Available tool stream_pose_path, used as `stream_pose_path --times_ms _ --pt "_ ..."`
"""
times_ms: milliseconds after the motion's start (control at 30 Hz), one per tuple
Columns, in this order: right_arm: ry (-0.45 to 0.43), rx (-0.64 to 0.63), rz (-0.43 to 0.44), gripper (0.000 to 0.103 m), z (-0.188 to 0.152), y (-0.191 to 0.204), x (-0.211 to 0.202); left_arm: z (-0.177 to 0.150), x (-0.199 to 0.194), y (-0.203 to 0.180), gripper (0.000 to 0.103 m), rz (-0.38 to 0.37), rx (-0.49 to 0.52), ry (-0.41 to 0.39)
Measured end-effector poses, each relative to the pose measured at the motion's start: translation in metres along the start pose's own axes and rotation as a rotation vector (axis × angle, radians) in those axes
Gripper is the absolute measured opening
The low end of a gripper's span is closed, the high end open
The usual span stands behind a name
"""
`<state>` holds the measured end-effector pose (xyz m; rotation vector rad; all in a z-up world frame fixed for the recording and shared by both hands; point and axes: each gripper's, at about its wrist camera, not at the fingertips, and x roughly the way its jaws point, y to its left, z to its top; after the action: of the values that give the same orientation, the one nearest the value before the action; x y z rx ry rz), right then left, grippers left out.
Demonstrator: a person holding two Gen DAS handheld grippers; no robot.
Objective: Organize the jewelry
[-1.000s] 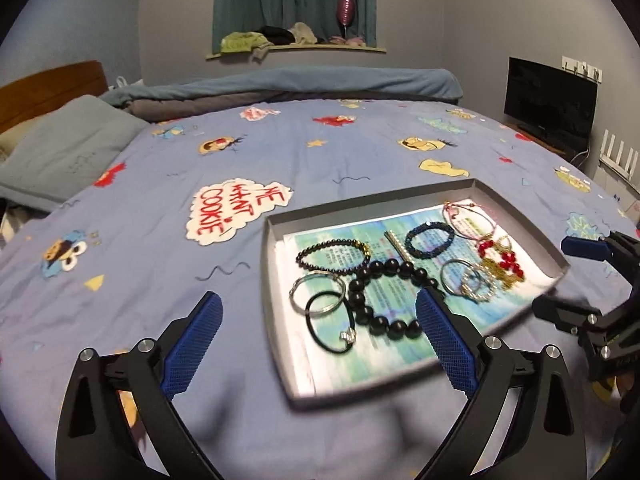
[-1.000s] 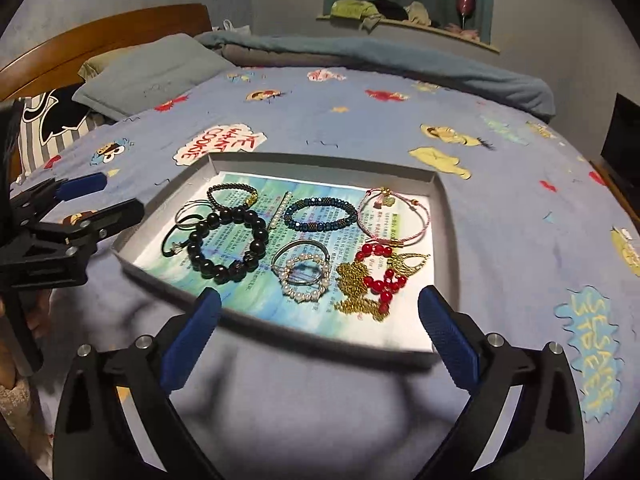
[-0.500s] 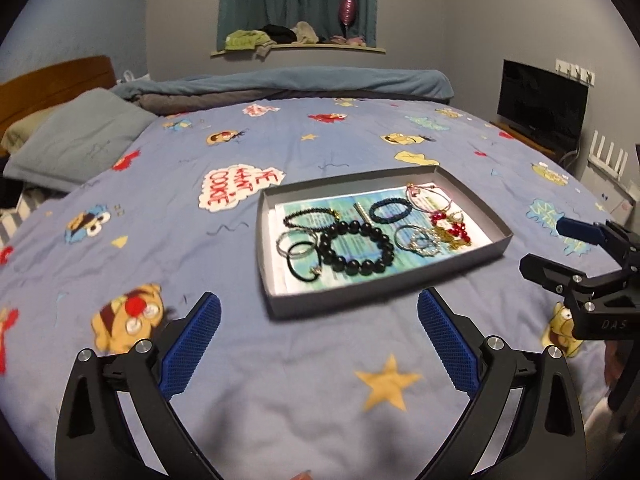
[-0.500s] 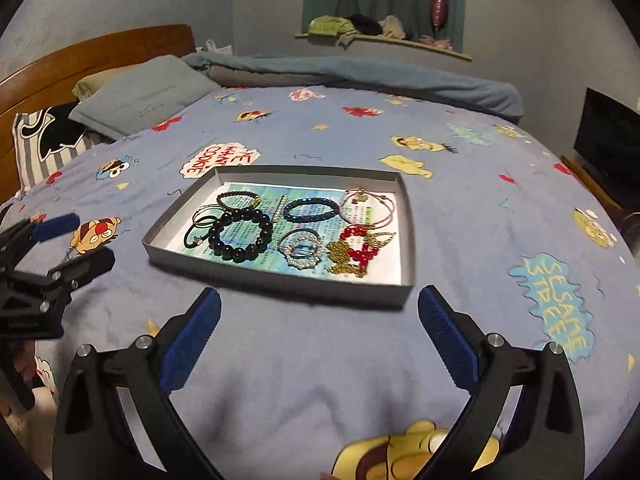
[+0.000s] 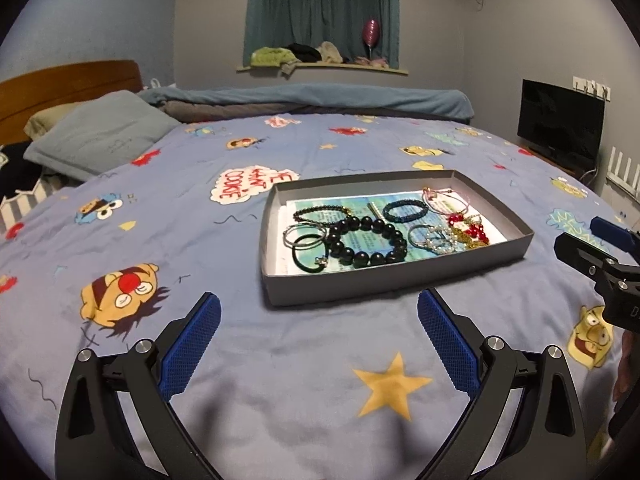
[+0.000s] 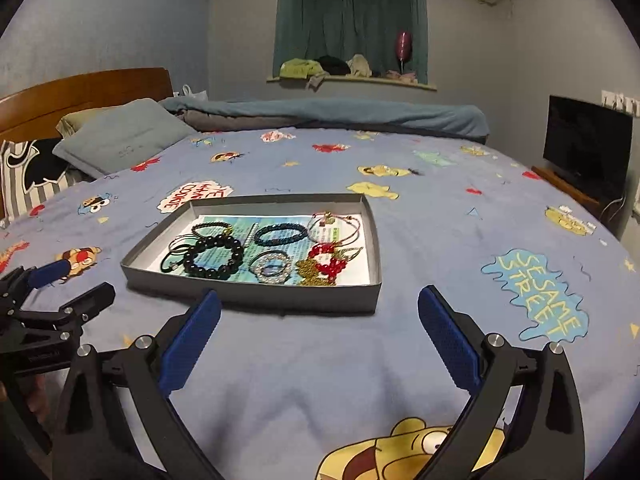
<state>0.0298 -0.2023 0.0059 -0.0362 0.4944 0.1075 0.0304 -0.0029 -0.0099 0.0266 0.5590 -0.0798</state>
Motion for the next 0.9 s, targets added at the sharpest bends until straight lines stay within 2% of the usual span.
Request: stream_pose_path --times_ms 167,900 --pt "0.014 -0.018 0.015 0.097 -0.0049 0.0039 0.0054 -0.0013 0.0018 -0.0060 0.098 0.011 0.027 -0.011" --pt "0.012 -0.021 0.029 0.097 -0.0073 0.0085 0.0049 0.0006 -0.0014 -0.0039 0.098 0.007 0.023 -0.022"
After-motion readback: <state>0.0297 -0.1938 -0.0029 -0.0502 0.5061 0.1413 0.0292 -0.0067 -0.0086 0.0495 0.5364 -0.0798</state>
